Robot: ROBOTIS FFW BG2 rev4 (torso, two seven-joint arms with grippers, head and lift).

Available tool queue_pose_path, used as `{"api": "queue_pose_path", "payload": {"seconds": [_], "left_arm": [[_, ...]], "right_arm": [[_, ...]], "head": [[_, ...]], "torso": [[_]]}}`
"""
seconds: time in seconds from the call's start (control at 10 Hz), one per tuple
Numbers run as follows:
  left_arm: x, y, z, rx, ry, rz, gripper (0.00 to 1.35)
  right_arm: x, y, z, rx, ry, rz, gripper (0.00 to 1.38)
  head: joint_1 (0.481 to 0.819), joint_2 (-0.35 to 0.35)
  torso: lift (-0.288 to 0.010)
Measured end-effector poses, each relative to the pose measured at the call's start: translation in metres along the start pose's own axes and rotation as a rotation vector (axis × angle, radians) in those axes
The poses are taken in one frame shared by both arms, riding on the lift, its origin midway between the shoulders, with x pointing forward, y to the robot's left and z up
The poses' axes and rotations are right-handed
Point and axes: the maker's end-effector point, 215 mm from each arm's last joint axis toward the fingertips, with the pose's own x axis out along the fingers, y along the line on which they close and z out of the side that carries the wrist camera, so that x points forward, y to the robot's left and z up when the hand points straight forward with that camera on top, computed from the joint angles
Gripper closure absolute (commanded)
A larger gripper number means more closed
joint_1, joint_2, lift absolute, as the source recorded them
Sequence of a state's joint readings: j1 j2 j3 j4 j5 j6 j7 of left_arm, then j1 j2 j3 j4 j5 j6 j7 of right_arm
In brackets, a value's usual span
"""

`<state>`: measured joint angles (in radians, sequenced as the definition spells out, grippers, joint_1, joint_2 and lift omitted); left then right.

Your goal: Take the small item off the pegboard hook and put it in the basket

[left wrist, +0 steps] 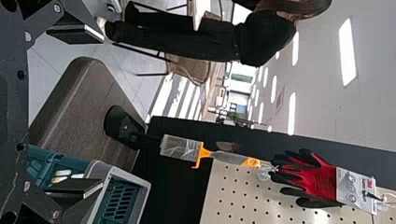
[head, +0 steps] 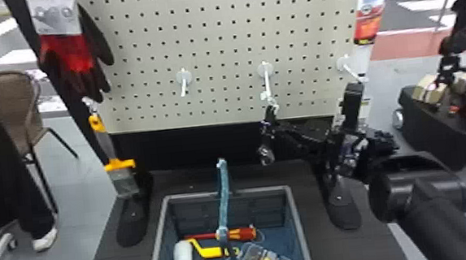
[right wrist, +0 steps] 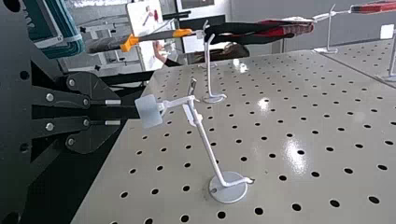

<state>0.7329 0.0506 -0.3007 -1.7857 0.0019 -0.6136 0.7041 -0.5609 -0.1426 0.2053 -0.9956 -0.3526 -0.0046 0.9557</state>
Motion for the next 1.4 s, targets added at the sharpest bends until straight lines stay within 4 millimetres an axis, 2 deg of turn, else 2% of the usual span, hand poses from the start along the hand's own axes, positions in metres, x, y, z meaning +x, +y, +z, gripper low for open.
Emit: {"api": "queue_pose_path", "payload": {"seconds": [0.6,1.0,1.4], "left_arm": [[0.0,0.001,-0.001,-0.002,0.003,0.002,0.21],[-0.001,0.003,-0.002,-0.001,0.006,0.005,0.21],[-0.002,0.002,-0.002,-0.001,0.006,0.003,0.21]], "right_arm": [[0.0,0.002,0.003,-0.005,-0.008,0.003,1.24],[0.0,0.01,0.01,-0.022,-0.023,0.007,1.24],[-0.01,0.018,0.026,-0.044,-0.07,-0.017,1.24]], "head": [[0.549,0.0],[0.549,0.0],[0.549,0.0]], "torso": [[-0.1],[-0.1],[-0.1]]}}
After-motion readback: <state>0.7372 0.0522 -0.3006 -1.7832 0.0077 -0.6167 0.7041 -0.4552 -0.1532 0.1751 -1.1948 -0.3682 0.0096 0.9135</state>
